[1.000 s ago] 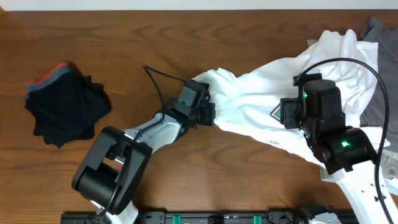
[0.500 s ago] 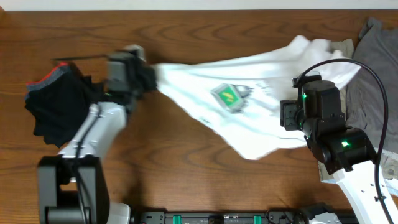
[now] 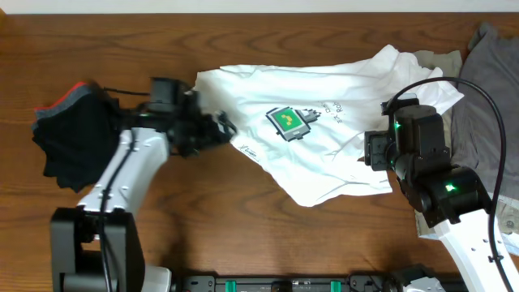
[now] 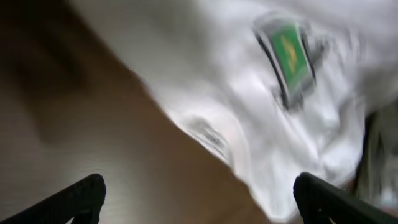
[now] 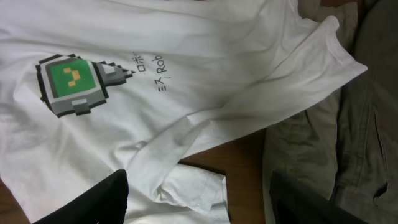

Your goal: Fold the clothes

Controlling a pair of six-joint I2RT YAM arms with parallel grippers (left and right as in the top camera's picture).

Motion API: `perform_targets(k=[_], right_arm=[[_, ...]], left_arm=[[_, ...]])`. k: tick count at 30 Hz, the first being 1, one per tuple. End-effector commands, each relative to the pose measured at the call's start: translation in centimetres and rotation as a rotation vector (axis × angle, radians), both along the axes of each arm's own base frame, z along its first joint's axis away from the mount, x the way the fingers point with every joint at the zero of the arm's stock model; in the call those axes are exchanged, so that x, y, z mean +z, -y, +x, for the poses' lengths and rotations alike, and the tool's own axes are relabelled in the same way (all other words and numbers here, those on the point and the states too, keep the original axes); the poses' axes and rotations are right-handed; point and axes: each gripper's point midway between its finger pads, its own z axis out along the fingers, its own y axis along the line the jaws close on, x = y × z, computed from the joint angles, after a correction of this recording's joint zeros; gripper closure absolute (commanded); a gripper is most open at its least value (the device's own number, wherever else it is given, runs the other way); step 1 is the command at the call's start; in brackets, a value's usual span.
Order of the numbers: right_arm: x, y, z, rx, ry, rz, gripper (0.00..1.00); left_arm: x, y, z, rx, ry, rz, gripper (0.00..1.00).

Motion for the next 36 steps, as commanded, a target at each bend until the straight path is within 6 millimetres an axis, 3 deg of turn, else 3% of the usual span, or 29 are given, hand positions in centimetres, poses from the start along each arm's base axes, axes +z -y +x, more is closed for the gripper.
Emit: perform_targets(k=[1,6,11,19,24,26,28,29,32,36], right_arm=[[0.8,0.4,0.2,-0.015,0.024,-0.002,0.29],[0.8,0.4,0.2,-0.015,0.022,-0.002,0.3],[0.8,0.4,0.1,-0.015,0.02,-0.003,0.29],[0.8,0.4,0.1,-0.015,0.02,-0.003,0.29],[0.8,0.4,0.1,-0.015,0.02,-0.003,0.29],[0.8,0.4,0.1,-0.015,0.021,-0.003,0.29],[0.8,0.4,0.1,-0.015,0.021,-0.003,0.29],[0.8,0.4,0.1,-0.015,0.02,-0.003,0.29],[0.8,0.4,0.1,-0.015,0.02,-0.003,0.29],[0.7,0.4,0.1,-0.015,0.019,-0.003,0.29]], left_arm=[[-0.2,3.6,-2.2,-0.091,-0.037,-0.028,0.02],[-2.7,5.7,-4.9,-0.031,-0.13,0.081,0.02],[-4.4,8.6,-6.8,-0.01,-0.169,0.051,0.01],[-6.8,12.7,-7.5,-0.046,-0.146,0.025,0.02],[-8.3,15.2,-7.9,-0.064,-0.146,0.001,0.13],[-8.7,15.6,-8.2,-0.076,-0.144,0.004,0.22],[-8.8,15.6,-8.2,-0.08,-0.141,0.012,0.47],[-8.8,15.6,-8.2,-0.083,-0.137,0.014,0.65],[-9.0,14.9,-8.0,-0.066,-0.15,0.022,0.94],[-9.2,11.9,-7.4,-0.035,-0.178,0.072,0.94]])
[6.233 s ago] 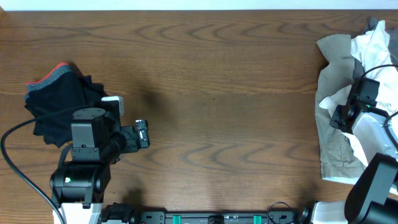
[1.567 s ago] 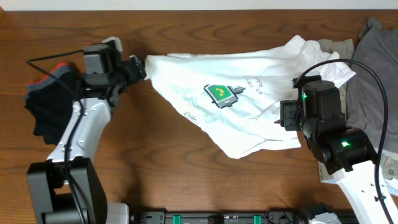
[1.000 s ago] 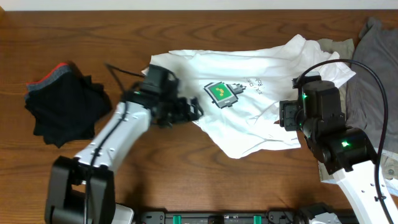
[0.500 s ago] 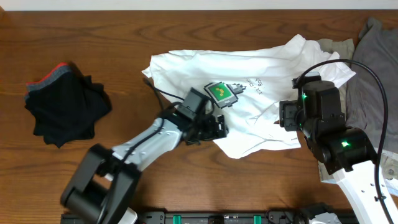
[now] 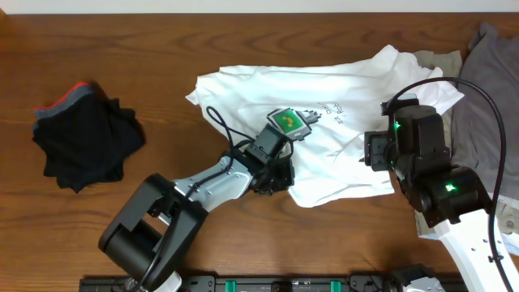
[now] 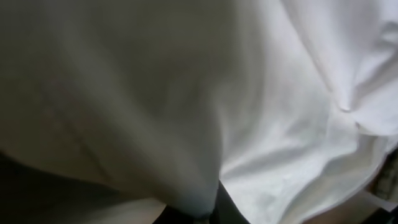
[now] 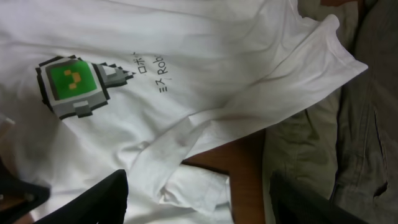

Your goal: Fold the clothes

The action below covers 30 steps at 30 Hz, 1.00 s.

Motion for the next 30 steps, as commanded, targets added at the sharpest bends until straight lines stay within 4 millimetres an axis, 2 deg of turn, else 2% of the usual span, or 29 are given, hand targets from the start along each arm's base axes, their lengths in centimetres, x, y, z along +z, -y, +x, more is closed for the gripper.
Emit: perform_targets(k=[1,4,7,11,14,15,16,17,20,21,25,30], right_arm=[[0.7,0.4,0.1,-0.015,0.02,-0.003,0.29],[0.7,0.4,0.0,-0.015,0.015,-0.005,0.29],[0.6,0.5,0.0,-0.015,0.011,-0.006,0.29],[0.6,0.5,-0.1,-0.015,0.008,-0.006,0.29],[0.6,0.5,-0.1,-0.015,0.008,-0.006,0.3],[0.6,0.5,-0.1,-0.015,0.008,-0.006,0.29],[0.6,0.5,-0.1,-0.015,0.008,-0.006,0.29],[0.6,0.5,-0.1,-0.015,0.008,-0.006,0.29],[0.5,0.5,-0.1,-0.015,0.008,-0.007,0.29],[0.5,0.5,-0.1,-0.015,0.008,-0.007,0.29],[0.6,0.5,-0.1,-0.015,0.008,-0.006,0.28],[0.5,0.5,-0.2,-0.015,0.004,-0.008,0.28]], left_arm=[[-0.5,-3.9,1.2,0.026,0.009,0.083,0.94],[0.1,-8.5,2.6,0.064,0.034,0.173,0.94],[1.7,-13.8,5.1,0.103,0.116,0.234,0.94],[4.7,-21.3,8.5,0.305,0.206,0.261,0.94],[6.4,-25.7,10.0,0.444,0.236,0.249,0.93],[6.7,-26.4,10.2,0.469,0.237,0.227,0.72],[7.1,-26.7,10.2,0.485,0.232,0.186,0.44],[7.2,-26.6,10.0,0.49,0.216,0.143,0.29],[6.9,-25.2,7.7,0.467,0.103,0.049,0.06],[6.4,-24.6,6.1,0.455,0.031,0.053,0.01],[5.3,-22.8,1.8,0.404,-0.143,0.073,0.02],[4.1,-21.1,-0.6,0.341,-0.214,0.09,0.02]])
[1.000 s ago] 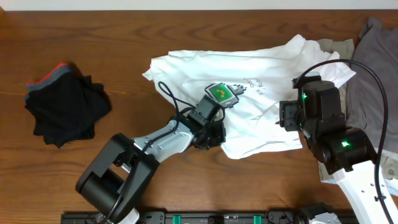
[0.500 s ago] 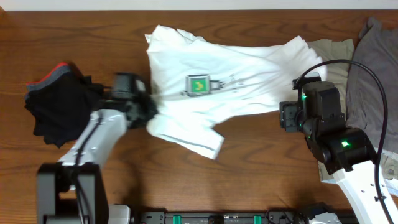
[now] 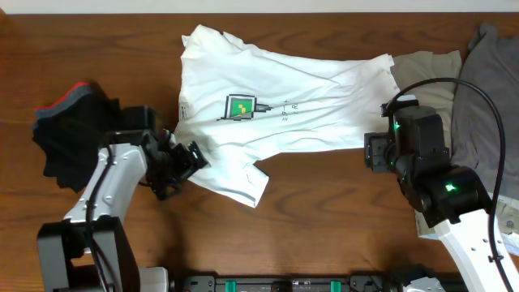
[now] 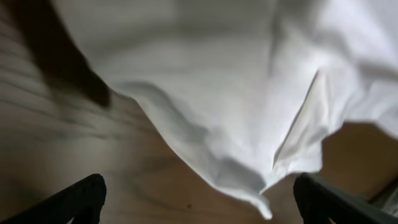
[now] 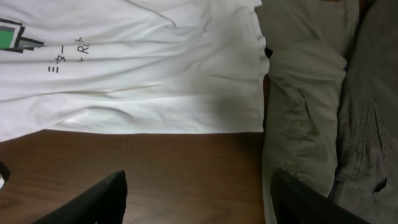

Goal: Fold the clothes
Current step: 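Grasp the T-shirt's left end with left gripper and right end with right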

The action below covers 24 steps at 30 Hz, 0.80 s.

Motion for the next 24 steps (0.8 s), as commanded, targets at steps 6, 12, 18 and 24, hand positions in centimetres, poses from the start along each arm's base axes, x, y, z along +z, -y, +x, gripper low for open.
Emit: perform_targets(k=[6,12,18,24], right_arm=[[0.7,0.4,0.0,-0.014,0.015,-0.005,0.28],[0.7,0.4,0.0,-0.014,0.015,-0.004,0.28],[0.6,0.4,-0.1,-0.012,0.008,-0.003,0.28],[0.3,0.5,-0.3,-0.013,-0.004,-0.007,0.3]], left_arm=[[-2.7,0.5,-3.1,0.021,-0.09,0.056,0.02],[-4.5,0.5,-1.1,0.026,0.048,0.055,0.02],[-4.3,0.5,1.1,0.028,0.152,0.054,0.61],[-4.1,0.3,1.5,0.009,0.175,0.058,0.94]])
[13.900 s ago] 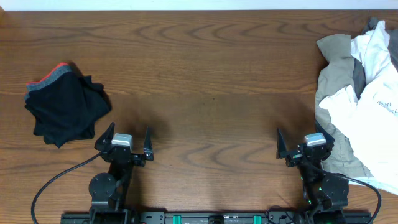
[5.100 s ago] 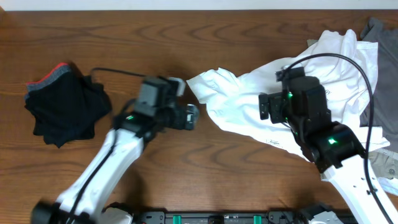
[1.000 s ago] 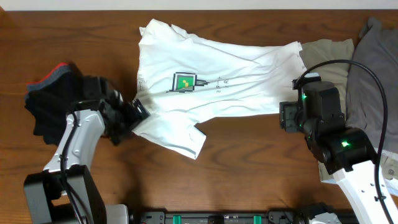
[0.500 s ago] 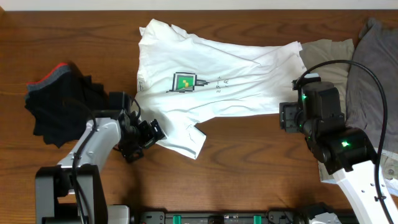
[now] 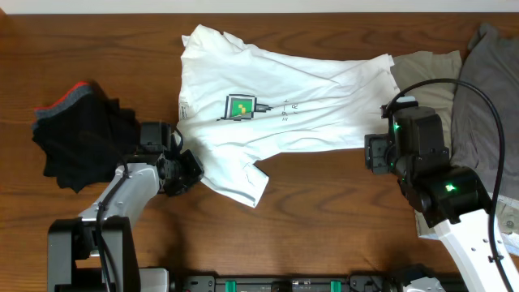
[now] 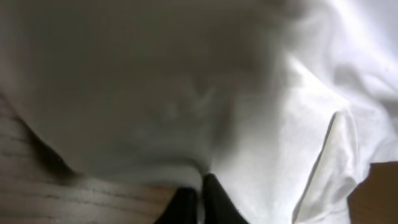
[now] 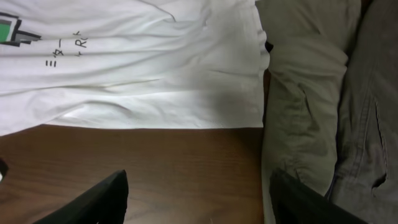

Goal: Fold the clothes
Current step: 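Grasp the T-shirt's left end with left gripper and right end with right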

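A white t-shirt point(image 5: 292, 122) with a green pixel logo point(image 5: 241, 106) lies spread face up at the table's centre back, a loose flap at its lower left. My left gripper point(image 5: 186, 169) is at that lower-left edge; in the left wrist view its fingers point(image 6: 200, 193) are shut on a fold of the white fabric point(image 6: 280, 124). My right gripper point(image 5: 375, 154) hangs open over bare wood just below the shirt's right hem point(image 7: 155, 106), its fingers point(image 7: 93, 202) wide apart with nothing between them.
A dark folded stack with a red edge point(image 5: 77, 138) sits at the left. An olive garment point(image 5: 422, 65) and a grey one point(image 5: 486, 89) lie heaped at the right, beside the right arm. Bare wood point(image 5: 308, 211) runs along the front.
My left gripper was open beside the shirt's lower-left edge; now it is shut on that edge, slightly further in. The shirt and the right arm have not moved.
The shirt lay crumpled at centre right with my left gripper open to its left. Then the left gripper was shut on its lower edge. Later the shirt lay further left and spread out, gripper open. Now the gripper is shut on the lower-left edge.
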Controlling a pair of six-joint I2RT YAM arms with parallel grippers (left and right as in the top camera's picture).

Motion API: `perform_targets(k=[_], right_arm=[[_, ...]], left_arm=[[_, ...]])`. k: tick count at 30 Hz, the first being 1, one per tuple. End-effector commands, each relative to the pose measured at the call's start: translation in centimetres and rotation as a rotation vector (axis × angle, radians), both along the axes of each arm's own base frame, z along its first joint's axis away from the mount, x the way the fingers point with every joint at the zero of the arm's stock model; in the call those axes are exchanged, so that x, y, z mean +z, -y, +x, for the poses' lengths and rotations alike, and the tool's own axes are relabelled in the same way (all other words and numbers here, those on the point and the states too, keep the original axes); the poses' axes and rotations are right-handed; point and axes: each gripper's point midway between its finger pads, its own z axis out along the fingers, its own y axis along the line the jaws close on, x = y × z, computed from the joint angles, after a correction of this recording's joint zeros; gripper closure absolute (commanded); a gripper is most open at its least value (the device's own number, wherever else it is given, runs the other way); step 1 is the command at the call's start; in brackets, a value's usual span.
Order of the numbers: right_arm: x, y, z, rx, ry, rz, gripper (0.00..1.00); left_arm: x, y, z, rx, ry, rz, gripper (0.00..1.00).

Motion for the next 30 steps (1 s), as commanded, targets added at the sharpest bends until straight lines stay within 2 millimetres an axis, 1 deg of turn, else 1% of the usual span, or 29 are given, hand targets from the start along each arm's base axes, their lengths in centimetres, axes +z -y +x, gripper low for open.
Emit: perform_targets(k=[1,4,6,8,11,15,17,19,23,25,26,30], right_arm=[[0.6,0.4,0.0,-0.013,0.012,-0.002,0.3],[0.4,0.4,-0.1,-0.013,0.003,-0.005,0.31],[0.2,0.5,0.0,-0.019,-0.004,-0.006,0.31],[-0.2,0.9,0.1,-0.06,-0.017,0.005,0.31],[-1.1,1.7,0.4,-0.122,-0.045,0.025,0.3],[-2.7,2.7,0.7,-0.2,-0.104,0.04,0.28],[-3.5,3.1,0.7,-0.225,-0.134,0.038,0.28],[-4.5,3.7,0.8,-0.266,-0.167,0.043,0.28],[-6.2,4.6,1.0,-0.31,-0.223,0.046,0.27],[-7.1,4.9,1.1,-0.322,-0.256,0.037,0.26],[-7.8,5.1,1.1,-0.329,-0.279,0.032,0.26],[-10.2,5.5,0.9,-0.347,-0.364,0.011,0.26]], left_arm=[[-0.1,-0.3,-0.3,-0.026,-0.006,0.016,0.94],[0.9,-0.9,-0.8,-0.051,-0.024,0.025,0.94],[2.3,-1.4,-1.0,-0.067,-0.02,0.033,0.94],[4.2,-2.2,-1.0,-0.061,0.003,0.041,0.94],[6.7,-3.9,-0.7,-0.002,0.072,0.052,0.94],[8.7,-5.6,-0.6,0.058,0.146,0.073,0.94],[8.8,-6.3,-0.8,0.078,0.144,0.097,0.94],[8.5,-6.9,-1.3,0.091,0.118,0.126,0.94],[8.3,-6.8,-1.7,0.08,0.103,0.131,0.94],[8.2,-7.3,-1.8,0.081,0.1,0.158,0.94],[8.1,-7.6,-1.8,0.085,0.095,0.176,0.94],[8.1,-7.6,-1.8,0.086,0.095,0.178,0.94]])
